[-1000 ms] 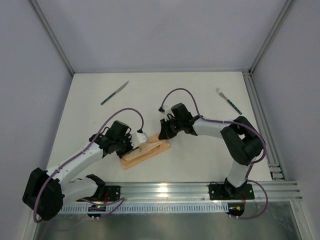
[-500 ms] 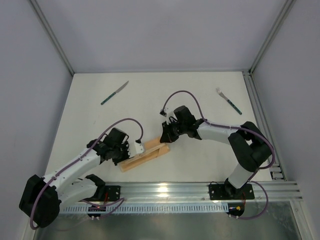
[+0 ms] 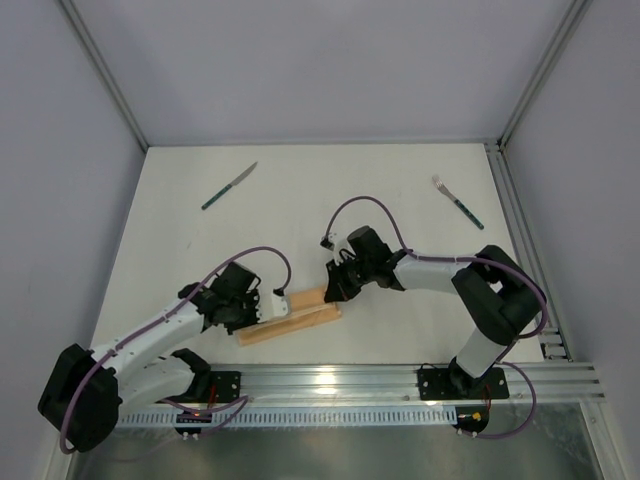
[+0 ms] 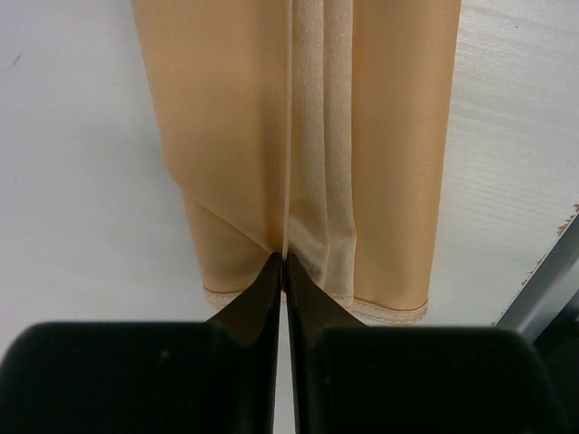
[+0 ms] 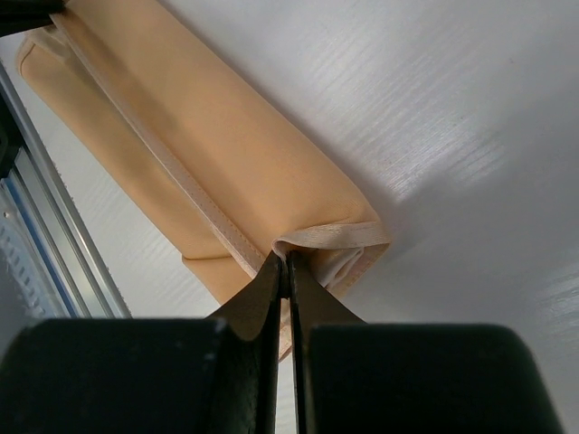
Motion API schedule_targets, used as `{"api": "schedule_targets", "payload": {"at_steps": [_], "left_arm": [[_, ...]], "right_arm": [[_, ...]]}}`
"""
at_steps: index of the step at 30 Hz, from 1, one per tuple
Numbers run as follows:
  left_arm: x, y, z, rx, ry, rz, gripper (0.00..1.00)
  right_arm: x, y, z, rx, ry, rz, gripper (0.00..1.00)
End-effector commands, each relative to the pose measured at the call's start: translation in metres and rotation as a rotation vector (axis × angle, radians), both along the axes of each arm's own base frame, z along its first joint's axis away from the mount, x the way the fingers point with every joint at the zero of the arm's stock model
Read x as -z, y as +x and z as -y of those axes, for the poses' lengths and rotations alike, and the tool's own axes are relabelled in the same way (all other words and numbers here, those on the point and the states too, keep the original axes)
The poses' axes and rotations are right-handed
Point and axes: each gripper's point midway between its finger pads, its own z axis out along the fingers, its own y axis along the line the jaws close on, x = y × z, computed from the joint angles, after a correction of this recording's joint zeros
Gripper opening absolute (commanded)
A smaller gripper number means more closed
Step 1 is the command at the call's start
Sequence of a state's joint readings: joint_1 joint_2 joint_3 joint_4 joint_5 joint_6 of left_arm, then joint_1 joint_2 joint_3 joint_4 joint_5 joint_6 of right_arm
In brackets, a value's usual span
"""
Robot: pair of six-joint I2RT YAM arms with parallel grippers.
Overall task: Fold the napkin into a case and place the utensils inside
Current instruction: Fold the 2/3-rectangle-folded napkin at the center of the board, then move the smaller rectangle folded napkin to the center of the board.
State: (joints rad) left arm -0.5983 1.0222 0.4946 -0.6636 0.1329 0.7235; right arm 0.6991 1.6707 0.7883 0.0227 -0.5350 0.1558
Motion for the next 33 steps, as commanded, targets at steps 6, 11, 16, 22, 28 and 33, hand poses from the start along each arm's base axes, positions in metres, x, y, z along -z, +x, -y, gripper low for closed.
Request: {"api": "schedule_targets", "payload": {"at_steps": [6,11,16,22,28,33], "left_arm": [[-0.021,0.003,-0.005,-0.042,-0.022,0.071,0.34],[-0.038,0.006,-0.01,-0.084,-0.033,0.122,0.48],[-0.057,-0.001,-0.025,-0.125,-0.017,0.161,0.51],[-0.068,-0.02,-0.062,-0.228,0.081,0.15,0.51],[-0.06,-0.014,-0.084,-0.388,0.119,0.219,0.52],[-0.075,0.001,-0.093,-0.513,0.073,0.316,0.52]], "right_arm": [[0.005,0.006,0.009,0.02,-0.041,0.046,0.04],[0.003,0.007,0.008,0.018,-0.042,0.052,0.04],[0.006,0.006,0.008,0.032,-0.046,0.029,0.04],[0.017,0.01,0.007,0.061,-0.074,-0.006,0.04],[0.026,0.012,0.011,0.087,-0.118,-0.027,0.04],[0.03,0.012,0.012,0.098,-0.137,-0.045,0.04]]}}
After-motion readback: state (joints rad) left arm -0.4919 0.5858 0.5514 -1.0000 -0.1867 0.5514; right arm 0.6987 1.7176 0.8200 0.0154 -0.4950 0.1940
